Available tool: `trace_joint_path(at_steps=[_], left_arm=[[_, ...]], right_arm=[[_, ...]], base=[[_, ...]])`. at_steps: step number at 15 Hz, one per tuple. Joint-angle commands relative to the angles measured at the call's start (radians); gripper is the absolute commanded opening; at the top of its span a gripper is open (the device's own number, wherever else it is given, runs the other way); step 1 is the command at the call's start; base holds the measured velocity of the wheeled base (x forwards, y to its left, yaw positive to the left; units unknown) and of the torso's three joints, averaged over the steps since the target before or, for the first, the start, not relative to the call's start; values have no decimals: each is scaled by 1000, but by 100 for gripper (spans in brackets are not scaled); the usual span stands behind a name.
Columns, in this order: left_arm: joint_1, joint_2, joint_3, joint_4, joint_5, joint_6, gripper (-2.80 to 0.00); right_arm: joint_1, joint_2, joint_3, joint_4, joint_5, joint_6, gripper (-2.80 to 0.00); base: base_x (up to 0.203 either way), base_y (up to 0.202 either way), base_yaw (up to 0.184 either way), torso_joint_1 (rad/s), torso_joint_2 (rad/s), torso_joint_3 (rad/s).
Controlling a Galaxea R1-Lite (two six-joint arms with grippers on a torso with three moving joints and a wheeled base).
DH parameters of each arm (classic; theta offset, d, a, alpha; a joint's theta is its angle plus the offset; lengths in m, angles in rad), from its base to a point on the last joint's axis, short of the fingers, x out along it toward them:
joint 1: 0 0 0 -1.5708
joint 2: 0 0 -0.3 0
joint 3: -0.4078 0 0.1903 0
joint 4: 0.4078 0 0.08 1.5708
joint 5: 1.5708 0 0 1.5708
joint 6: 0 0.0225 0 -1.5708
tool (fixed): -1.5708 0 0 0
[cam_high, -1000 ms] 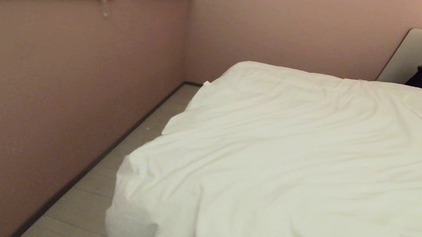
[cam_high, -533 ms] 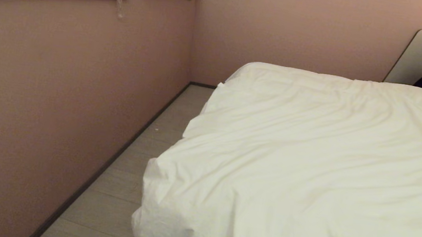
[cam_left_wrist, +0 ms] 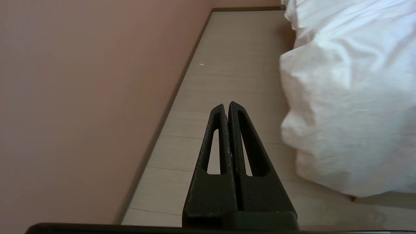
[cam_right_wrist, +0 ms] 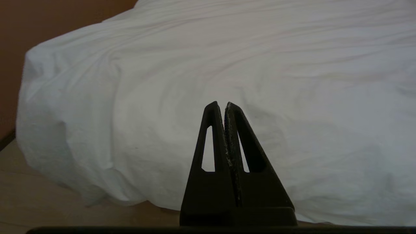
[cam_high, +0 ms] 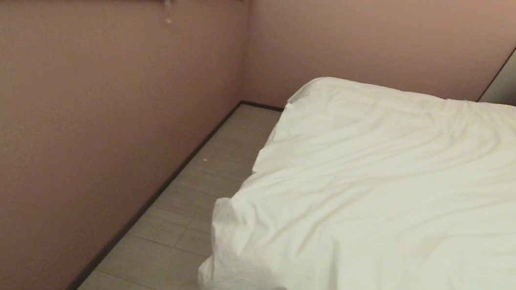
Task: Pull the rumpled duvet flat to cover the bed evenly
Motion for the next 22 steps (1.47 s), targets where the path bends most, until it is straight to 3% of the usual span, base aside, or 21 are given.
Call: trace_joint_path(at_steps=[1, 13, 22], left_arm=[[0, 0, 0, -1, 0, 1, -280], [0, 0, 0, -1, 3, -5, -280], [0, 0, 0, -1, 3, -4, -280]], right_arm=[[0, 1, 0, 1, 0, 0, -280], [0, 1, 0, 1, 0, 0, -280], [0, 1, 0, 1, 0, 4, -280]], base=[[0, 196, 1, 2, 2, 3], [0, 188, 0, 4, 4, 2], [-37, 8, 0, 2, 0, 1]])
